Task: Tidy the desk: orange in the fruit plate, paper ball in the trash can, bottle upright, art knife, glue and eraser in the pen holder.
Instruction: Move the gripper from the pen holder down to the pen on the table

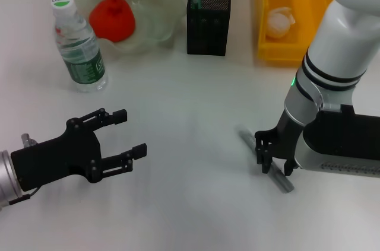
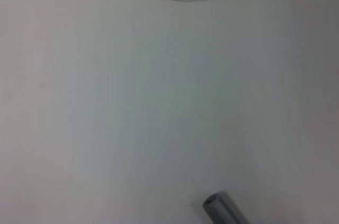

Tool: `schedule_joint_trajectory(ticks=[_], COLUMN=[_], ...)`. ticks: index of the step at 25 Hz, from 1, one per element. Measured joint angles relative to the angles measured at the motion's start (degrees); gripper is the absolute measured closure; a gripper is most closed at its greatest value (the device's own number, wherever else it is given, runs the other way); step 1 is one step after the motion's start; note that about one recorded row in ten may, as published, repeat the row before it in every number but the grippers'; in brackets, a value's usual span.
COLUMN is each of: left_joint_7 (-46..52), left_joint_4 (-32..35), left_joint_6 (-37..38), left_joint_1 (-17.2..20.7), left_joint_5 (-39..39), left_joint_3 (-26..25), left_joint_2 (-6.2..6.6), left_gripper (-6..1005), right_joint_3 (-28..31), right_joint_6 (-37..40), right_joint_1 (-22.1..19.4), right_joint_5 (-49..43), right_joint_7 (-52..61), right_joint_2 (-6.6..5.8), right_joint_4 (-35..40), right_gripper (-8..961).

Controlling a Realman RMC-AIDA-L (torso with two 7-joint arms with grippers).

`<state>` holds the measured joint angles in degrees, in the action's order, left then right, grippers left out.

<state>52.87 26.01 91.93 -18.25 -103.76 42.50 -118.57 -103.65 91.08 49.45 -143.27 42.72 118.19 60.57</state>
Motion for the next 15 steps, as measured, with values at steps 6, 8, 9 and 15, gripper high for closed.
schedule_joint_trajectory(ticks=[6,8,9,15], left_joint_7=[-0.02,-0.04,-0.04,-0.05], left_joint_4=[0.00,0.00,0.00,0.00], left_joint_6=[0.00,0.00,0.00,0.00], left_joint_1=[-0.11,-0.24,-0.24,-0.38], left_joint_5=[0.09,0.14,0.14,0.26], left_joint_3=[-0.28,-0.35,-0.35,-0.42], left_joint_2=[-0.08,-0.08,-0.08,-0.08], left_gripper=[186,186,186,186], right_joint_3=[0.01,0.03,0.03,0.71], right_joint_6=[-0.85,-1.08,-1.08,-1.45], right_joint_1=[0.29,0.31,0.31,0.28], right_joint_5=[0.15,0.17,0.17,-0.16], right_joint_7=[0.01,0.10,0.10,1.47], right_joint_2=[-0.14,-0.17,-0.17,-0.17], right_joint_4=[-0.49,-0.52,-0.52,0.37], right_gripper=[598,610,616,634])
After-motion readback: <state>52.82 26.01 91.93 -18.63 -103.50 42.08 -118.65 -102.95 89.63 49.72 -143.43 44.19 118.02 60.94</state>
